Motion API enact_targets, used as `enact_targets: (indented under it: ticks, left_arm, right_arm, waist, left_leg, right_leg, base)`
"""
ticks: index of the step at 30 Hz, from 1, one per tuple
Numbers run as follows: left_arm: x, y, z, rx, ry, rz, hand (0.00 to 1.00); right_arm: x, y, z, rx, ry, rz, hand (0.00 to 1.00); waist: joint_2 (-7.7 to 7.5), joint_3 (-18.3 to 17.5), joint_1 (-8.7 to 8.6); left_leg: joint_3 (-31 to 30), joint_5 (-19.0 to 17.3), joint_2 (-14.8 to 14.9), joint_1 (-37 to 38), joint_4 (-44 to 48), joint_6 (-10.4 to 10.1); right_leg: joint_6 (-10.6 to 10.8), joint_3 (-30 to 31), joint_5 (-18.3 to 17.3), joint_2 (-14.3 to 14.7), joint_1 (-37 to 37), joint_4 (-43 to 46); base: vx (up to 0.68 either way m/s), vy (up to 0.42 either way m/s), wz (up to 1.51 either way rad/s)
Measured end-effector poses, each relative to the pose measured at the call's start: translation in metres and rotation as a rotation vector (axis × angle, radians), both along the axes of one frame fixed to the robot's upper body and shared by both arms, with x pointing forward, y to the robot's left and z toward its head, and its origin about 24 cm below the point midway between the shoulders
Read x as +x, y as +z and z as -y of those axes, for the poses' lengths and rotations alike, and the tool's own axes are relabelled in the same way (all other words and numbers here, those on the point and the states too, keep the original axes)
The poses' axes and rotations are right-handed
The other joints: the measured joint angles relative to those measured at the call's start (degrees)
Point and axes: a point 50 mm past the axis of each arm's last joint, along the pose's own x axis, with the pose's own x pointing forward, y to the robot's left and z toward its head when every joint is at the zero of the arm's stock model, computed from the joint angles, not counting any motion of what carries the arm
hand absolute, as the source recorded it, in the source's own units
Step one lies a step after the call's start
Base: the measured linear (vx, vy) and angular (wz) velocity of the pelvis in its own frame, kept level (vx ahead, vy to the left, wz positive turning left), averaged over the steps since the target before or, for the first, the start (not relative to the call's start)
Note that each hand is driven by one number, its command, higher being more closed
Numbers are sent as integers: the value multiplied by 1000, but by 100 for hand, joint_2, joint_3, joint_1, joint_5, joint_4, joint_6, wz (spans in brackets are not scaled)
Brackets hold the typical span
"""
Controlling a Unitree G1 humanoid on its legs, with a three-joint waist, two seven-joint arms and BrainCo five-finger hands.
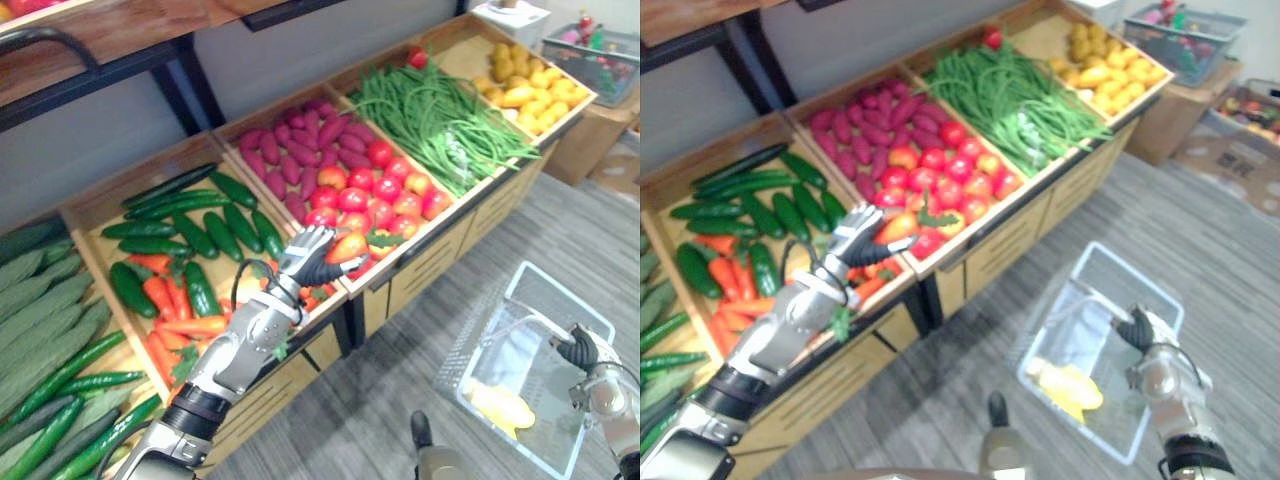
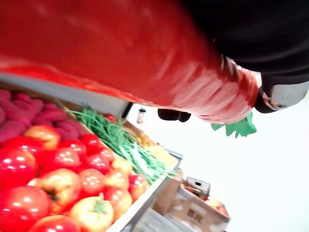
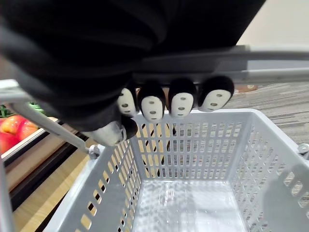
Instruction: Pick vegetable in the basket
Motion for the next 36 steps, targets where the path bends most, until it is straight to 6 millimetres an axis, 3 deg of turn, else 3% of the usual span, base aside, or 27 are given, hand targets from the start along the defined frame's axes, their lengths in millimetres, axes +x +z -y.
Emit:
enact_targets:
  ticks: [7,9,13,18,21,27,36]
  left_arm:
    - [-5,-11,16,25,-78,-50,100]
    - [-5,-16,22,13,-92,-70,100]
    - [-9,-21,43,-11,-183,-109,100]
    - [-19,-30,70,26,-313,-157,100]
    - [-27,-41,82,40,-374,-215,100]
    - [-44,-42,117,49,-523,-238,100]
    - [-66,-32,151,20,-684,-220,100]
  right_arm:
    - [25,20,-16,-107,167,2,100]
    - [31,22,-23,-140,217,-16,100]
    - [49,41,-38,-199,332,1,100]
    - [73,47,-76,-232,513,-59,100]
    - [86,62,-104,-274,648,-58,100]
    - [91,85,-142,-361,841,-69,100]
    - [91,103,-164,-441,963,-88,100]
  waist:
    - [78,29,-136]
    - [88,37,-139]
    - [273,151,-238]
    - [276,186,-305]
    - [284,219,-310]
    - [296,224,-297]
    - [297,220,-209]
  left_leg:
    - [630,-160,-148,148,4,-6]
    - [802,-389,-70,134,368,-25]
    - [1112,-756,29,133,901,-50]
    - [1566,-977,110,182,1226,-109]
    - [1937,-1178,243,234,1518,-172]
    - [2506,-1408,528,267,2016,-279]
    - [3002,-1465,757,347,2291,-377]
  right_leg:
    - [95,641,110,34,-223,2]
    - [111,826,122,60,-224,5]
    - [175,1176,163,105,-257,8]
    - [185,1598,268,236,-368,4]
    - [201,1899,327,370,-431,4]
    - [202,2233,418,617,-547,5]
    - [195,2411,427,844,-677,128]
  base:
    - [-40,-4,-47]
    - [-12,-12,-52]
    - [-18,-19,-44]
    - [-45,-35,-47]
    - [-51,-59,-49]
    - [-31,-47,-38]
    - [-13,-43,-17]
